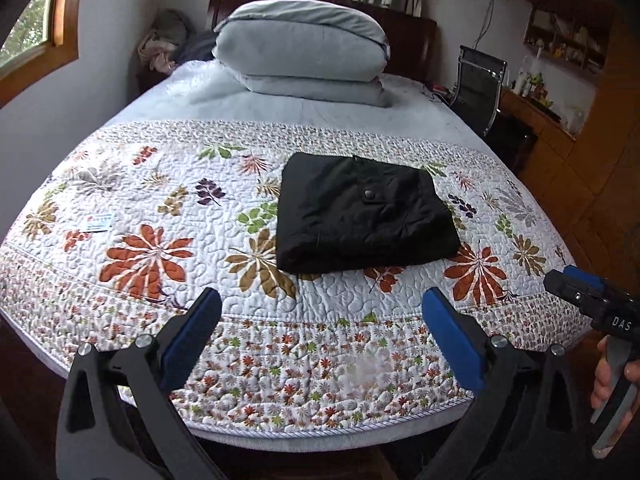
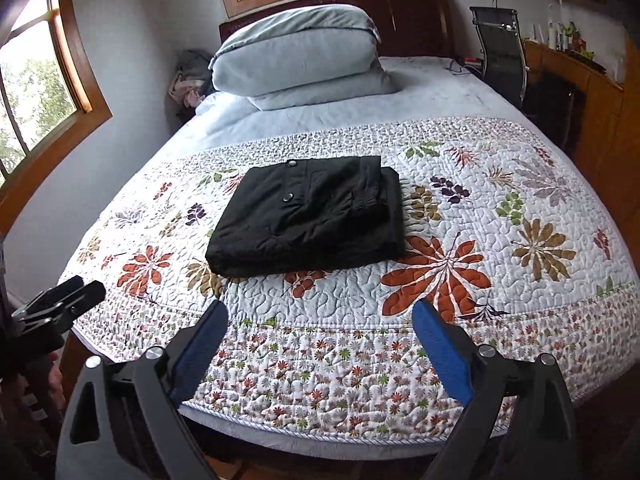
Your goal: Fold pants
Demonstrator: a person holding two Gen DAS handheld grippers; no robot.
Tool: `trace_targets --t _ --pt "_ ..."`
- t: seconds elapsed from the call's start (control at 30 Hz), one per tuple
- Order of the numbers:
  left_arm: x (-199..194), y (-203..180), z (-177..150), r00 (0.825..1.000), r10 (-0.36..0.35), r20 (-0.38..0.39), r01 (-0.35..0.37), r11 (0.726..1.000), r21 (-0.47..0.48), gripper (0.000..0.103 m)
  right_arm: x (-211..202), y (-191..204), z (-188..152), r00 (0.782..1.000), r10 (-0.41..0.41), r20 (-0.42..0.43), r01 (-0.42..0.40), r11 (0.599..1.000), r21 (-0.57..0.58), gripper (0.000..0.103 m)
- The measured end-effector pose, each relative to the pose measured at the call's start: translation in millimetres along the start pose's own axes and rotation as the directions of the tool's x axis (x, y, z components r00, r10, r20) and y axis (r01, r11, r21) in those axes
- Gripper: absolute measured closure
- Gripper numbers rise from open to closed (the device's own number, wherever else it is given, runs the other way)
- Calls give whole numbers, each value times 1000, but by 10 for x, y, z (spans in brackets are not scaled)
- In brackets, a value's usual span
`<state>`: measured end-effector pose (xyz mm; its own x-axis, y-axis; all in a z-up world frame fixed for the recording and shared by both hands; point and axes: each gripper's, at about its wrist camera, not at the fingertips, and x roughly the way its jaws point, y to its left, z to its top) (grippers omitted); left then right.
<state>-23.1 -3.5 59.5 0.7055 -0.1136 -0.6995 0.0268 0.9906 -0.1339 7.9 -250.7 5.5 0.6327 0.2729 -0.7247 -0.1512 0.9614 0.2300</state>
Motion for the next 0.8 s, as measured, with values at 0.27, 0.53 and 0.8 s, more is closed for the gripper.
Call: trace_targets --t 0.27,0.53,0.8 --pt "-212 -49 -18 1000 18 15 -18 1000 23 3 -159 19 -92 1000 -12 7 12 1000 13 8" --pt "-356 -157 -40 999 20 32 -22 998 55 3 -277 134 -142 999 -44 24 44 999 -16 5" --pt "-432 -164 -99 998 26 50 -29 997 66 3 -358 193 -188 996 -85 38 87 995 -44 5"
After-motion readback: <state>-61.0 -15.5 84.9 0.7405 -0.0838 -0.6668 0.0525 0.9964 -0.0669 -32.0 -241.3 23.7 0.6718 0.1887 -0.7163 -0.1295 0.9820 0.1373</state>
